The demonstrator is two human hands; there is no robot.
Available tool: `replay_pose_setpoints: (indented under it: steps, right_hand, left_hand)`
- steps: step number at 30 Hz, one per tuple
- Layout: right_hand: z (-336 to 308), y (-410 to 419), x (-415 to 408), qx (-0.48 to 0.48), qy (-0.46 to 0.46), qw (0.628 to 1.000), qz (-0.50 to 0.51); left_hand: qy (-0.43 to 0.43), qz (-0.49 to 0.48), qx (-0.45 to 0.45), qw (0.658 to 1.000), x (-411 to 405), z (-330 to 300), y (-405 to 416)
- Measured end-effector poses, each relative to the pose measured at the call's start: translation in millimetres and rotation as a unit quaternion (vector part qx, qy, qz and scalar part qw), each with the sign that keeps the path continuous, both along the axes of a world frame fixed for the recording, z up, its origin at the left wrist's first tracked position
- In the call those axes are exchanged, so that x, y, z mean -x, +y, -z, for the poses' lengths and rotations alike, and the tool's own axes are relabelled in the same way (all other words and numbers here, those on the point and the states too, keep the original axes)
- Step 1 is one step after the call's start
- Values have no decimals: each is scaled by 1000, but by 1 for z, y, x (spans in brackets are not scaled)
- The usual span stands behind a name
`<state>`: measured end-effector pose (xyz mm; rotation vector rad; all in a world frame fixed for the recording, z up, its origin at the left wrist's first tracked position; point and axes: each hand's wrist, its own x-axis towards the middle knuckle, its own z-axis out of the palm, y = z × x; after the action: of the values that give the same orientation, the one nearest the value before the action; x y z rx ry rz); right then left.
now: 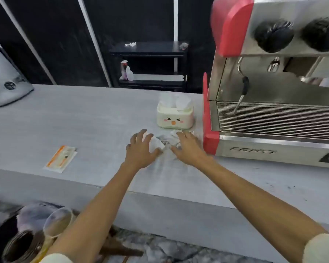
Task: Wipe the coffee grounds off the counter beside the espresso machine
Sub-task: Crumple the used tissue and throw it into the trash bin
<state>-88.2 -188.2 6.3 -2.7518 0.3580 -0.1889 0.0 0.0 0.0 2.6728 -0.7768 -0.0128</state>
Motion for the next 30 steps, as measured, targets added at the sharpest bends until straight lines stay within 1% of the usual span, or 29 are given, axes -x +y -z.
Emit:
replay_pose_setpoints:
  steps: [3, 6, 8, 11, 12, 14, 16, 21, 26, 30]
  right_hand:
    - [14, 3, -7, -1, -40, 997, 73]
    - [29, 2, -10, -21, -33, 992, 116]
    - [33, -2, -17, -30, -33, 991, 130]
    - [36, -7, -26, -77, 16, 988, 136]
    - [36, -6, -29, -75, 26, 988, 133]
    - [40, -4, -33, -56, 25, 990, 126]
    - [46, -1, -35, -57, 4, 991, 119]
    - [57, -1, -39, -99, -86, 986, 106]
    - [62, -5, -34, -144, -123, 975, 117]
    - [61, 0, -34, -162, -127, 972, 115]
  left_hand:
    - [20, 9, -12, 1000, -15, 16, -2]
    - [47, 18, -6, 999, -18, 33, -14]
    - [47, 27, 2, 999, -22, 39, -22]
    - [41, 40, 7, 998, -27, 45, -36]
    - [43, 46, 5, 998, -29, 47, -40]
    - [54, 58, -9, 997, -33, 51, -46]
    - [56, 67, -12, 996, -35, 55, -50]
    - [44, 85, 49, 994, -42, 61, -53]
    - [9, 96, 127, 987, -48, 72, -43]
    - [3, 127, 148, 981, -46, 72, -41]
